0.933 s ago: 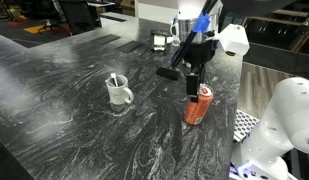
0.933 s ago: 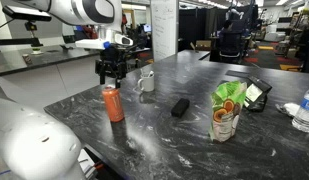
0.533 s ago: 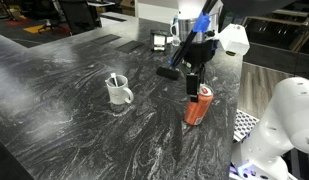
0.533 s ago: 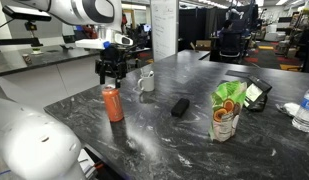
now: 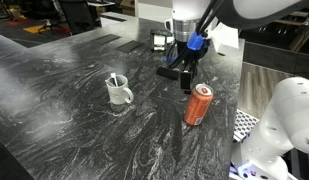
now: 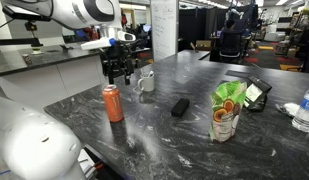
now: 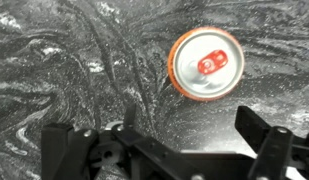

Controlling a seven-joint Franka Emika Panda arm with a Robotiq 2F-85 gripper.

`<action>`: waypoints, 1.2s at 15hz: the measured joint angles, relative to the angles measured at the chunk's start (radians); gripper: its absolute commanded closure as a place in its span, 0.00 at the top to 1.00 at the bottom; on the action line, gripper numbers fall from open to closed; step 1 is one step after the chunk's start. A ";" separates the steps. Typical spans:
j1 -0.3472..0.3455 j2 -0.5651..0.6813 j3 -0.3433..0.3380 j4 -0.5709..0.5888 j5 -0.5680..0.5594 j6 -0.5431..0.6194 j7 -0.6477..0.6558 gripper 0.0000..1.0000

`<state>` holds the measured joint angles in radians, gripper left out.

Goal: Pick up the pen from the cup and put it on the counter

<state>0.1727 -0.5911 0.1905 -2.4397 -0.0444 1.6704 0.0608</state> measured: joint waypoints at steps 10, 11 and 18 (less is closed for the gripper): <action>0.021 0.210 -0.003 0.036 0.018 0.578 -0.002 1.00; 0.020 0.218 -0.013 0.034 0.045 0.639 0.006 1.00; 0.014 0.255 -0.018 0.038 0.076 0.757 0.087 1.00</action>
<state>0.1863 -0.3359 0.1721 -2.4013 0.0320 2.4275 0.1480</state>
